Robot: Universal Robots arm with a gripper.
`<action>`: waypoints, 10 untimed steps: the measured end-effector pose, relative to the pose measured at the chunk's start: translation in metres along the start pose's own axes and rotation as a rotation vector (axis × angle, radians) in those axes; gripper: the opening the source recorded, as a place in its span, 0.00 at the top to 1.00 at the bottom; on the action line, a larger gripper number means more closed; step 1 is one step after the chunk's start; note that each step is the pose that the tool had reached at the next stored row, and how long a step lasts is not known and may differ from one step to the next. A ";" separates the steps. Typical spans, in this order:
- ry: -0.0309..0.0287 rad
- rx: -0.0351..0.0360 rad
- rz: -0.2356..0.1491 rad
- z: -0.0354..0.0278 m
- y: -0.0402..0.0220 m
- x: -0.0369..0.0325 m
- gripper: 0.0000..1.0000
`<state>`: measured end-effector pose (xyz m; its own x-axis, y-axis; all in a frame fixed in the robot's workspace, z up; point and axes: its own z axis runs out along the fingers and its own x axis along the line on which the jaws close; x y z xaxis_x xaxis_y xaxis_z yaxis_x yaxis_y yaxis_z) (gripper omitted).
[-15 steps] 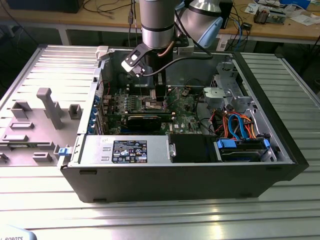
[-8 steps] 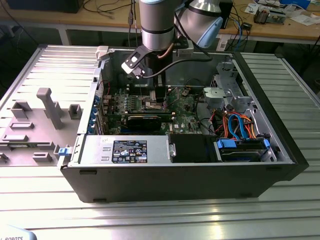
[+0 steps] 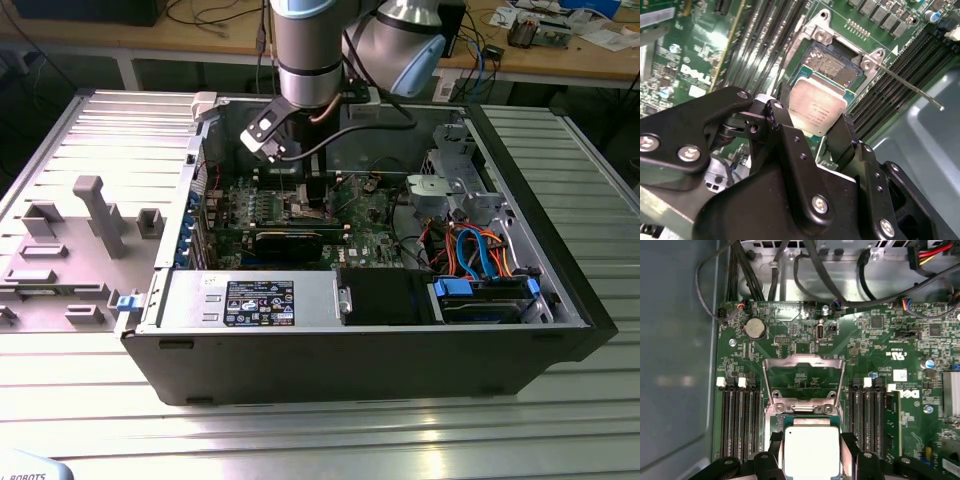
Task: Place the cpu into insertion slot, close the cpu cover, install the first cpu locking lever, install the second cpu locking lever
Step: 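Place the cpu into insertion slot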
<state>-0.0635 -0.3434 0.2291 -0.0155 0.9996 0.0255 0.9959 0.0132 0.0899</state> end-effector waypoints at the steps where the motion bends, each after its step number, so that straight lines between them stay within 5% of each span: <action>1: 0.0001 -0.0001 0.000 0.0012 -0.0008 0.0004 0.46; 10: -0.0003 -0.0001 0.003 0.0169 -0.0071 0.0035 0.46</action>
<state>-0.0692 -0.3396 0.2118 -0.0122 0.9996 0.0256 0.9959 0.0099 0.0899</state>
